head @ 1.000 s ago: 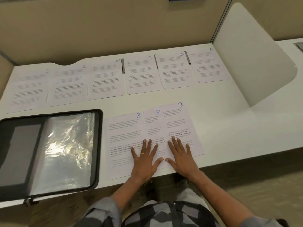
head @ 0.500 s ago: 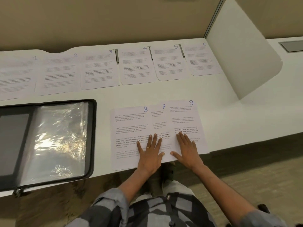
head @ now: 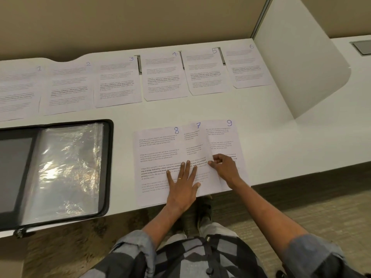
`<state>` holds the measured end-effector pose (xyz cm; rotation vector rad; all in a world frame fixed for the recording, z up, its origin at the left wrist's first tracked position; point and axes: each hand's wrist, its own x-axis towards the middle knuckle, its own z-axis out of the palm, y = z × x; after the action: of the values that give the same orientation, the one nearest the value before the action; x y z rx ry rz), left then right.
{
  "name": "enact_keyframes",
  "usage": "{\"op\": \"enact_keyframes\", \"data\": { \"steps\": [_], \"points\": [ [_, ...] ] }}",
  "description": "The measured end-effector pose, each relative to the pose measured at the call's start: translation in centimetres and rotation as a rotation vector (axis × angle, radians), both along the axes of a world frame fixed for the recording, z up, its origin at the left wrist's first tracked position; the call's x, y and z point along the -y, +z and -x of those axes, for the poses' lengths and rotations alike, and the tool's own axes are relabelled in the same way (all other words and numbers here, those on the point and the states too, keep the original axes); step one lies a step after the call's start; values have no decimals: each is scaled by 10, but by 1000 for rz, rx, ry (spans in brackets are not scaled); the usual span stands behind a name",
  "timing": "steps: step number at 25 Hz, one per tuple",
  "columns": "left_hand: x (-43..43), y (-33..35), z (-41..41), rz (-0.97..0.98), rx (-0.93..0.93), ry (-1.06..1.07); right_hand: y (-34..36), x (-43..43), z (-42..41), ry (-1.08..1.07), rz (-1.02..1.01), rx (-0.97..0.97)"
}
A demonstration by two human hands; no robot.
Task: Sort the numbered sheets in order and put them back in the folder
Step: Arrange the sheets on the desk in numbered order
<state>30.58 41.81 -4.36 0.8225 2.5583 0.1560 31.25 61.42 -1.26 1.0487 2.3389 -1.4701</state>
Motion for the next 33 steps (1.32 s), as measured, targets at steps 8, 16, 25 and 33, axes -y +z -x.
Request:
{"op": "enact_keyframes", "data": {
  "steps": [8, 16, 25, 33],
  "points": [
    [-41, -1, -3, -84, 47, 29, 7, -103, -28, -220, 134, -13],
    [-103, -1, -16, -139, 66, 24, 34, -221, -52, -403, 153, -95],
    [-164, 36, -9, -903, 549, 651, 53, -255, -44, -357, 242, -170],
    [-108, 61, 42, -1055, 480, 960, 37, -179, -8, -159, 412, -160]
  ]
}}
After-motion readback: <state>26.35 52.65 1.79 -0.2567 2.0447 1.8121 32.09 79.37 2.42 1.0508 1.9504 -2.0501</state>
